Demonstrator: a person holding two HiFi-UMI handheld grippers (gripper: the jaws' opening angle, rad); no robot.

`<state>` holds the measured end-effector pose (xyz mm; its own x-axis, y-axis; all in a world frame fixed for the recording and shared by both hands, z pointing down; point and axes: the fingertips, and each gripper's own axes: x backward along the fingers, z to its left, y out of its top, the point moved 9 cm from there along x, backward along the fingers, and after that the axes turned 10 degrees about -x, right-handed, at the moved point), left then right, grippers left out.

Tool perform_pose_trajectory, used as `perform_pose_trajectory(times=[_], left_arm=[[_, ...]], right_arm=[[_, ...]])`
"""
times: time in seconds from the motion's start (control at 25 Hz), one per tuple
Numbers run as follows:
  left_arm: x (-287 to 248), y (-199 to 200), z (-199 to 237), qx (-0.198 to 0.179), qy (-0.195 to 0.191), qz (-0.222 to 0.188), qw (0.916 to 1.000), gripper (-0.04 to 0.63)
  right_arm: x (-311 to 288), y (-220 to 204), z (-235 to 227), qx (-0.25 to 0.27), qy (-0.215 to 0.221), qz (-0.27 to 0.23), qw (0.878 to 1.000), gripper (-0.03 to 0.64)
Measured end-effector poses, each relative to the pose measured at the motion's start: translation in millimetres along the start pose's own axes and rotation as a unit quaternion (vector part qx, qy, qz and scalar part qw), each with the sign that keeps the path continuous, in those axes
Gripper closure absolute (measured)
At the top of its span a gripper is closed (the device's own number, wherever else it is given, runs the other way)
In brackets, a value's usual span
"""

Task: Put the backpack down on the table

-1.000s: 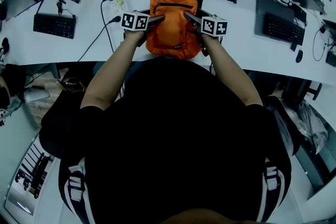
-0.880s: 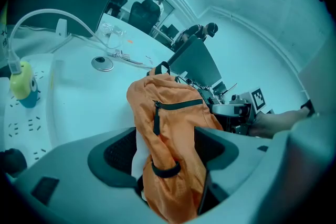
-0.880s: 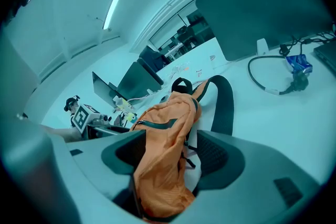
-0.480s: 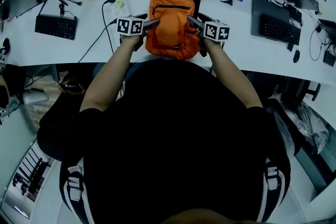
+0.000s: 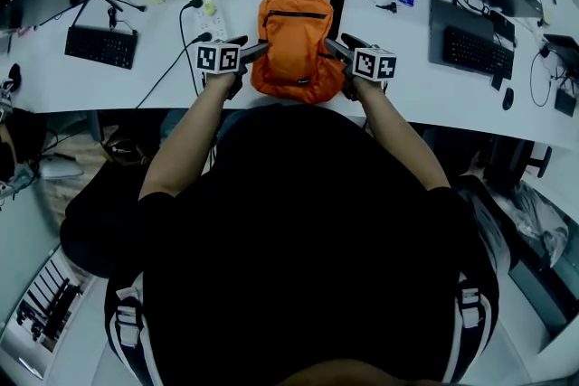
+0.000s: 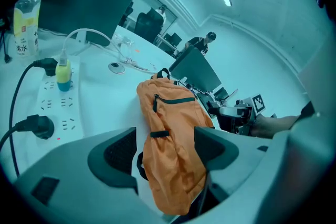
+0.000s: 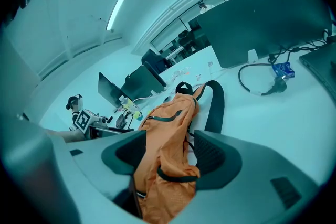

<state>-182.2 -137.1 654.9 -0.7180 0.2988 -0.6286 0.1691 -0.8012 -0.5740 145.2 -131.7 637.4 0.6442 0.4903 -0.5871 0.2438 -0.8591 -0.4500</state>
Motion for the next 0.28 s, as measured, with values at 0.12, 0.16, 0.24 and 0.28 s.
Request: perform_pose_trajectory(times=[0.12, 0.16, 0.24, 0.28], left_arm=[[8, -5, -7, 0.000, 0.000, -0.009, 1.0000, 0.274], [10, -7, -10, 0.001, 0.001, -0.012, 0.9999, 0.273], [15, -11, -14, 0.003, 0.002, -0.016, 0.9999, 0.273], [18, -14, -16, 0.004, 0.002, -0.018, 0.9998, 0.273]], right_arm=[[8, -7, 3, 0.000, 0.000, 0.002, 1.000, 0.321], [11, -10, 4, 0.001, -0.001, 0.003, 1.000, 0.321], [15, -15, 5, 0.003, -0.003, 0.005, 1.000, 0.321], [17, -17, 6, 0.004, -0.003, 0.006, 1.000, 0.321]])
